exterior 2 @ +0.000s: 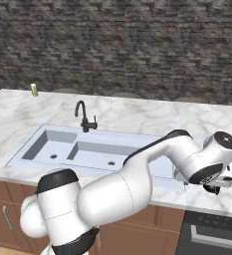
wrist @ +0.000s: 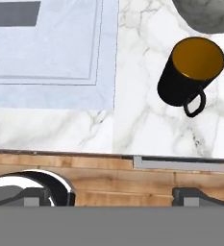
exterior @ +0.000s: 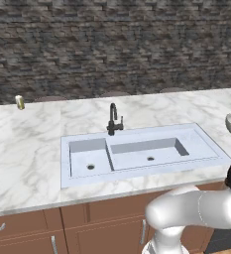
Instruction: Pick the mug and place it in the sink. Pick the bowl and place it in the open cabinet and then close the cabinet.
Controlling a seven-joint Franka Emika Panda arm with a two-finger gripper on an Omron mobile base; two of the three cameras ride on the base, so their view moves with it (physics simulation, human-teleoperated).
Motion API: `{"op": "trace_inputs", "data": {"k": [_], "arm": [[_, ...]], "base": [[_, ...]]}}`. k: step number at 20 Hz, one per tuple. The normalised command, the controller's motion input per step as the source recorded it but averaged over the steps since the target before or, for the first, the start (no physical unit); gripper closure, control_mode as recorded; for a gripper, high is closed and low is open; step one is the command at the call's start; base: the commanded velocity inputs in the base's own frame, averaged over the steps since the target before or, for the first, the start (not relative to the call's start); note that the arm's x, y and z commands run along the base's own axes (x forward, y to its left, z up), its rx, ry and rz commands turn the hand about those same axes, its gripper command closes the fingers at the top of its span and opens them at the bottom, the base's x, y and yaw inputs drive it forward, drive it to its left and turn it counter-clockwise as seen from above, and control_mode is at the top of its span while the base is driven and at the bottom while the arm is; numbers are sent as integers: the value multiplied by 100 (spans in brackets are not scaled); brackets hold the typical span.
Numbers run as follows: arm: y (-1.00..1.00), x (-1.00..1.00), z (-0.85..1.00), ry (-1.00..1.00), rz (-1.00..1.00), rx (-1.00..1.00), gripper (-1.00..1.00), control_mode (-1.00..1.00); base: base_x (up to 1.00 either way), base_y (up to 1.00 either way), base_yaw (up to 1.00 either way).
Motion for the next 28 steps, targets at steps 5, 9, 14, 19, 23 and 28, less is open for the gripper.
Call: {"op": "trace_inputs", "data": {"k": [5,9,14,19,23,28], "arm": [[-29,30,-8,5,0,3,-100,-100],[-19,24,-6,1,2,2,-100,-100],[-13,17,-16,0,4,0,-100,-100],[-7,17,-27,0,3,0,-100,-100],[0,13,-43,0,2,0,-100,-100],[-6,13,-40,0,0,0,-100,-100]], "base": [[0,0,0],[0,0,0],[0,0,0],[0,0,0],[0,0,0],[0,0,0]]}}
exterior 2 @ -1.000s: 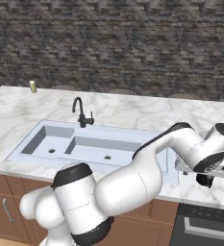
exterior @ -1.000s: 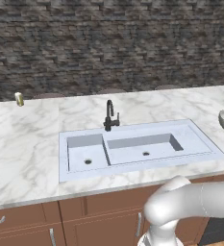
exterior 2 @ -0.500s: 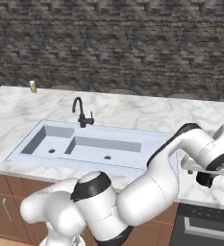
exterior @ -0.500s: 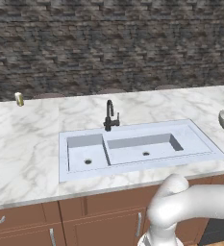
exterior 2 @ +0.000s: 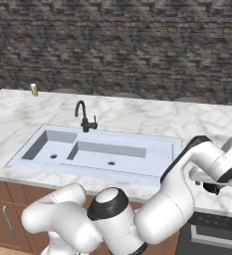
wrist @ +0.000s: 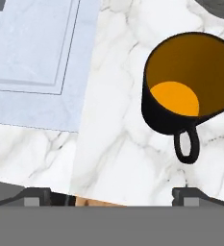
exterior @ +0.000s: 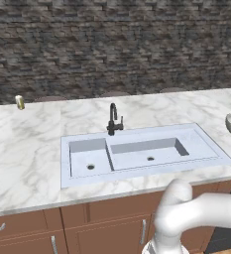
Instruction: Pick the mug and place it in the sink. Pick the bowl and place it in the open cabinet and then close the cabinet.
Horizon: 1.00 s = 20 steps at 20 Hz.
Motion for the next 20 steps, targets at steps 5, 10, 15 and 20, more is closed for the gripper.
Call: {"op": "trace_inputs", "data": {"k": [5,10,15,20], "arm": [[-28,17,-23,0,0,0,-100,-100],[-41,24,-10,0,0,2,-100,-100],[-17,30,-16,0,0,0,-100,-100],[-11,26,-23,0,0,0,-100,-100]], "base": [[0,0,0],[0,0,0],[0,0,0],[0,0,0]]}}
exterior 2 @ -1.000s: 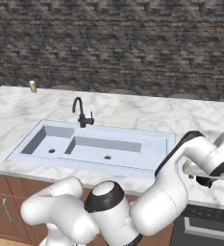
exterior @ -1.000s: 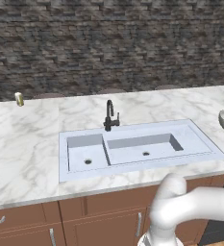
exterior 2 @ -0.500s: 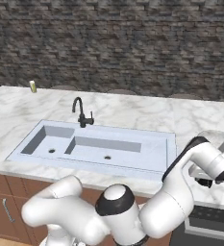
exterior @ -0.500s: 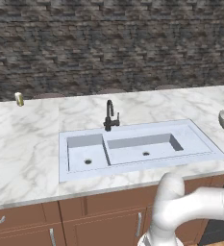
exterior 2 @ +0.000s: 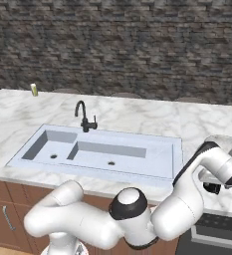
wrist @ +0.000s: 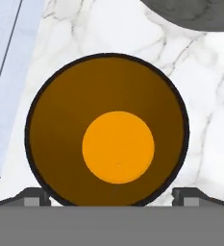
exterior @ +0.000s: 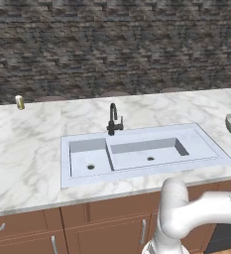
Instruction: Pick the mug and place it in the sink. Pick the bowl and place it in the open cabinet and then close the cabinet.
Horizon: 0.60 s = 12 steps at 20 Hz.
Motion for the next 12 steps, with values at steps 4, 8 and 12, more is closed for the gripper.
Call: {"op": "trace_inputs", "data": {"k": [4,8,12], "arm": [[-26,6,-31,0,1,1,-100,-100],[-33,0,-15,0,3,2,-100,-100],[-2,-3,-22,0,4,0,100,-100]], "base": [[0,0,0],[0,0,0],[0,0,0]]}}
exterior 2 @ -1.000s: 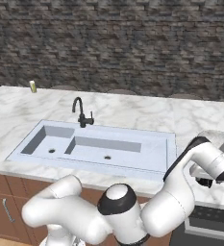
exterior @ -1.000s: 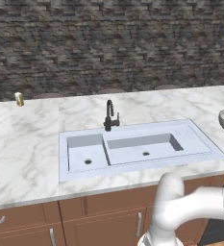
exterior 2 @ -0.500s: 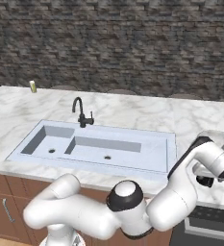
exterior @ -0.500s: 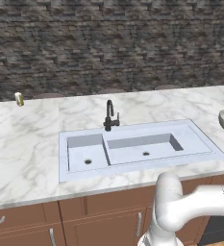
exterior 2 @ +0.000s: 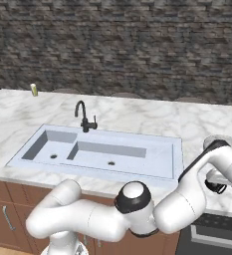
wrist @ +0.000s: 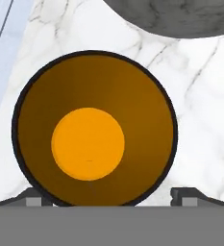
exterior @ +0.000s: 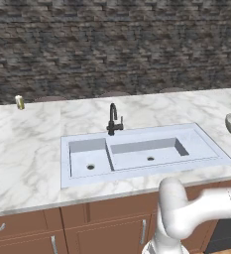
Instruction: Pick the mug and place it in the sink. Pick the bowl and place it in the open cabinet and then close the cabinet.
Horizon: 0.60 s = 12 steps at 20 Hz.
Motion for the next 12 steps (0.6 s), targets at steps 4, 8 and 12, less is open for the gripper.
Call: {"op": "trace_inputs", "data": {"k": [4,8,12], "arm": [[39,-26,-32,-4,8,-5,100,-100],[69,-25,-44,-4,10,-4,100,-100],[77,-8,-42,-2,11,0,100,-100]], "base": [[0,0,0],[0,0,0],[0,0,0]]}}
